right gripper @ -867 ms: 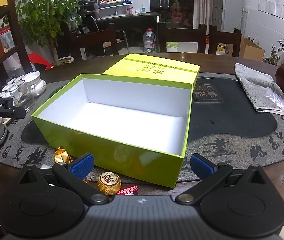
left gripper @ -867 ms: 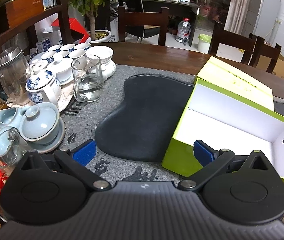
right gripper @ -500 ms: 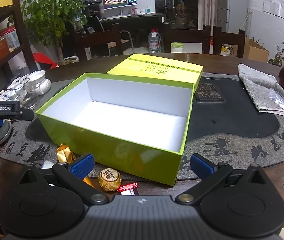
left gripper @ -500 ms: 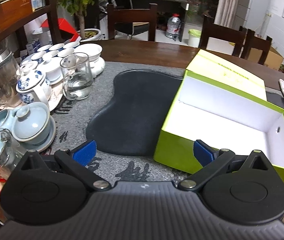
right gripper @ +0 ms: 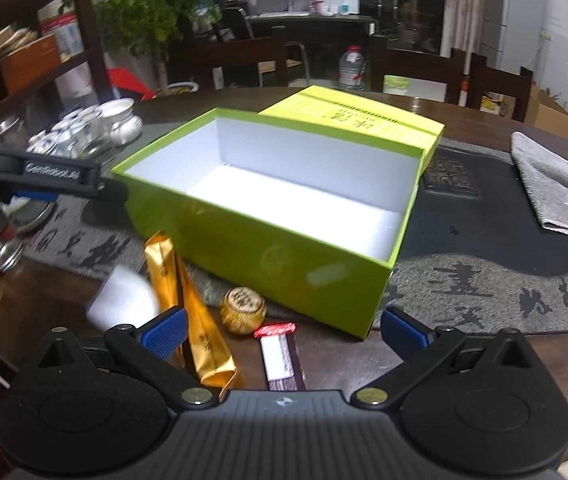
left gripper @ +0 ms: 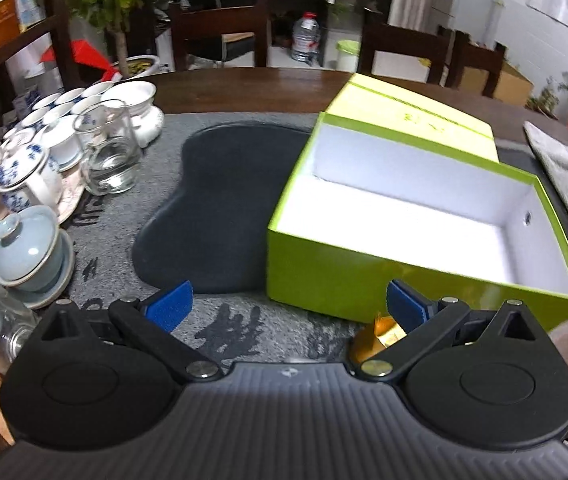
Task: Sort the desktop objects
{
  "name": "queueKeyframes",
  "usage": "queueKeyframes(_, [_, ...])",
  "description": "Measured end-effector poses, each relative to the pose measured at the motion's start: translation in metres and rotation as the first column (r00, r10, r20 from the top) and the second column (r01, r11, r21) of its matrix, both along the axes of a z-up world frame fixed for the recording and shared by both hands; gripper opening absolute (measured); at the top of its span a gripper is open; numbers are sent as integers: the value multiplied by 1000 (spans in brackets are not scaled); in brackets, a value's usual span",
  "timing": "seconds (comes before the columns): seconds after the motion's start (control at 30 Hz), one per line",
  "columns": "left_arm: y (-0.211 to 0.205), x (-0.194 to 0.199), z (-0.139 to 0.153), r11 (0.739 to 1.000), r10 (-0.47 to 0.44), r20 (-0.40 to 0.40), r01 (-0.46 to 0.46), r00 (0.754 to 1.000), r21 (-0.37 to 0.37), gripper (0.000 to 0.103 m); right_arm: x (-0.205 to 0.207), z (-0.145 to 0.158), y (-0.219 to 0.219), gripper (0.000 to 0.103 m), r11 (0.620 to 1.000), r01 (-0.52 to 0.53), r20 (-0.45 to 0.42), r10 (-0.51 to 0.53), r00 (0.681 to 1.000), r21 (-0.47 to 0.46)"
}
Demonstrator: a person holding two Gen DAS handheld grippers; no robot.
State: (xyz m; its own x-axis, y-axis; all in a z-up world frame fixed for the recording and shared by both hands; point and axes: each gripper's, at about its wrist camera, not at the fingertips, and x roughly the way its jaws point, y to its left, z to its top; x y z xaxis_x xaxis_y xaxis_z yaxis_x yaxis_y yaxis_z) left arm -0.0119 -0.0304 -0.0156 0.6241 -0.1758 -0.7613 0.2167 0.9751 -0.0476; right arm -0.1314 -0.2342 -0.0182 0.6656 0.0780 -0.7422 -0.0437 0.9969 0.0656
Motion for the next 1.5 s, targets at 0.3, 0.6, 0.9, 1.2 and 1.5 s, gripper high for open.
queueKeyframes(0.3, [-21, -4, -7, 995, -94, -10, 94, 996, 21, 103, -11, -10, 9, 103, 996, -84, -46, 84, 995, 1])
queueKeyframes(0.6, [-36, -10, -9, 985, -167, 6, 167, 986, 44, 103, -6, -27, 8, 99, 998, -59, -84, 57, 995, -26])
queueKeyframes(0.9, [-38, -5, -14, 981, -186, -6, 186, 983, 54, 103, -9, -31, -2, 94, 999, -38, -101, 38, 994, 3])
queueKeyframes(1.2, [-35, -5, -13, 979, -191, 0, 191, 982, 65, 102, 1, -31, 9, 78, 998, -68, -112, 68, 991, 4])
queueKeyframes(1.5, [-32, -4, -11, 979, -191, 3, 190, 982, 68, 102, 13, -31, 23, 52, 988, -155, -118, 154, 981, 0])
